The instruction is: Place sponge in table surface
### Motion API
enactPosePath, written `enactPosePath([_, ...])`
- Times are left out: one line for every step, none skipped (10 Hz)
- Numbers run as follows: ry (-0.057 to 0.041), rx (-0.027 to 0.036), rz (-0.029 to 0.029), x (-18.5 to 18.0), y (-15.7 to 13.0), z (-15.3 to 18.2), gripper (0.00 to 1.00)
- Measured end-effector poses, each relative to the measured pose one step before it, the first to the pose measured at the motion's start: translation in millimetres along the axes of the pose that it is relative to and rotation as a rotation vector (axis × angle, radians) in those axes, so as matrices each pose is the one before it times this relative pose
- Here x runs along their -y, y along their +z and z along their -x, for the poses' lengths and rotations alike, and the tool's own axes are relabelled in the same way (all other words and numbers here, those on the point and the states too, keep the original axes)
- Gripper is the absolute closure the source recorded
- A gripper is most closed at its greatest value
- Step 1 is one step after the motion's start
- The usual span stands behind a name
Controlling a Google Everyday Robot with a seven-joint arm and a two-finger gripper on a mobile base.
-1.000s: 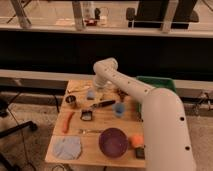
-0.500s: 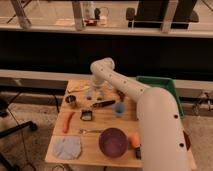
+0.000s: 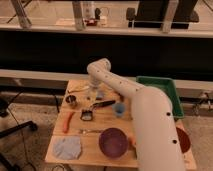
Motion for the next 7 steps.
enactPosePath([0.00979, -0.00333, -0.00426, 2.38, 1.86, -1.17, 0.2])
enactPosePath([0.00816, -0.00338, -0.00237, 1.68, 2.82, -0.58, 0.2])
enactPosePath([0.00613, -0.00264, -0.00122, 1.15, 2.3, -0.07, 0.2])
enactPosePath([0.00716, -0.00364, -0.00012, 0.87, 3.01, -0.59, 0.2])
enactPosePath([0.00822, -0.0047, 0.00024, 0.75, 3.36, -2.24, 0.2])
enactPosePath([0.00796, -0.00597, -0.0011, 1.45, 2.42, -3.16, 0.2])
enactPosePath([0.0075, -0.0071, 0.00415, 0.19, 3.88, -2.82, 0.2])
